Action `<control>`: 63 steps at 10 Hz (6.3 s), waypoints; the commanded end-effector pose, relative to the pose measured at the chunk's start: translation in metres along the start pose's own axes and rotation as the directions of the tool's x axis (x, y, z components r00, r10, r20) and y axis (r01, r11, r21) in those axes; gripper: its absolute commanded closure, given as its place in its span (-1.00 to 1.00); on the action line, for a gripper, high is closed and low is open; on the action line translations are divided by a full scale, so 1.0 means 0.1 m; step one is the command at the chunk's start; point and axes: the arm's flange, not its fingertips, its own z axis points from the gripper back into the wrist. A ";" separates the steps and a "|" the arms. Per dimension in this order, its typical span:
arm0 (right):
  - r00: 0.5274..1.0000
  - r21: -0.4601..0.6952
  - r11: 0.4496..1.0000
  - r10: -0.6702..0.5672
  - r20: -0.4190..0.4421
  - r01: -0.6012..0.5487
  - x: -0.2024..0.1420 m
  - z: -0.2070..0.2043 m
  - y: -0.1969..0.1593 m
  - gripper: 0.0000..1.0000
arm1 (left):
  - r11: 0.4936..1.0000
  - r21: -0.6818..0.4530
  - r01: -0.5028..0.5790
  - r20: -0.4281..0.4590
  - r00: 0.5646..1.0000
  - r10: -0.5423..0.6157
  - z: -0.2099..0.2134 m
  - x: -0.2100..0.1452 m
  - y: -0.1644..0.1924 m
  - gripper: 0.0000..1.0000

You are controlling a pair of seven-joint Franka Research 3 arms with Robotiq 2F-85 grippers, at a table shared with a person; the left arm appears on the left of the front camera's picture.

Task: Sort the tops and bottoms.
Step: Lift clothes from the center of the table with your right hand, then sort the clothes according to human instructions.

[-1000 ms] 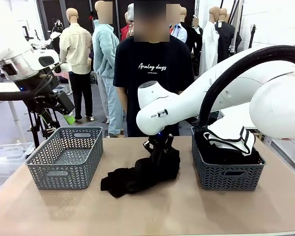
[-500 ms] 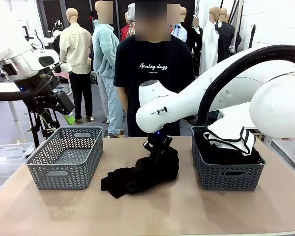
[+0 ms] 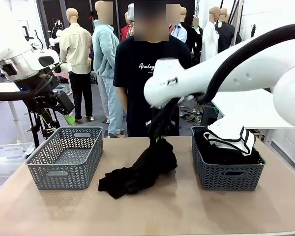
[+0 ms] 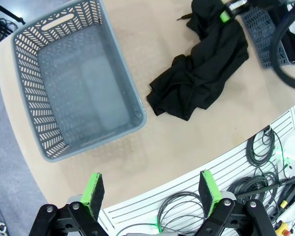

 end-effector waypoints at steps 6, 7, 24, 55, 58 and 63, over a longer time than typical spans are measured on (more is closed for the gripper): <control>0.971 0.060 0.998 -0.014 0.238 0.000 -0.17 1.40 -0.09 1.00 | 1.000 -0.008 0.011 0.002 1.000 -0.011 0.01 -0.01 0.03 -1.00; 0.971 0.060 0.998 -0.014 0.238 0.000 -0.17 1.40 -0.09 1.00 | 1.000 -0.008 0.011 0.002 1.000 -0.011 0.01 -0.01 0.03 -1.00; 0.872 0.074 0.995 -0.097 0.480 0.070 -0.37 2.80 -0.11 1.00 | 1.000 -0.008 0.011 0.002 1.000 -0.011 0.01 -0.01 0.03 -1.00; 0.872 0.074 0.995 -0.097 0.480 0.070 -0.37 2.80 -0.11 1.00 | 1.000 -0.008 0.011 0.002 1.000 -0.011 0.01 -0.01 0.03 -1.00; 0.872 0.074 0.995 -0.097 0.480 0.070 -0.37 2.80 -0.11 1.00 | 1.000 -0.008 0.011 0.002 1.000 -0.011 0.01 -0.01 0.03 -1.00; 0.872 0.074 0.995 -0.097 0.480 0.070 -0.37 2.80 -0.11 1.00 | 1.000 -0.008 0.011 0.002 1.000 -0.011 0.01 -0.01 0.03 -1.00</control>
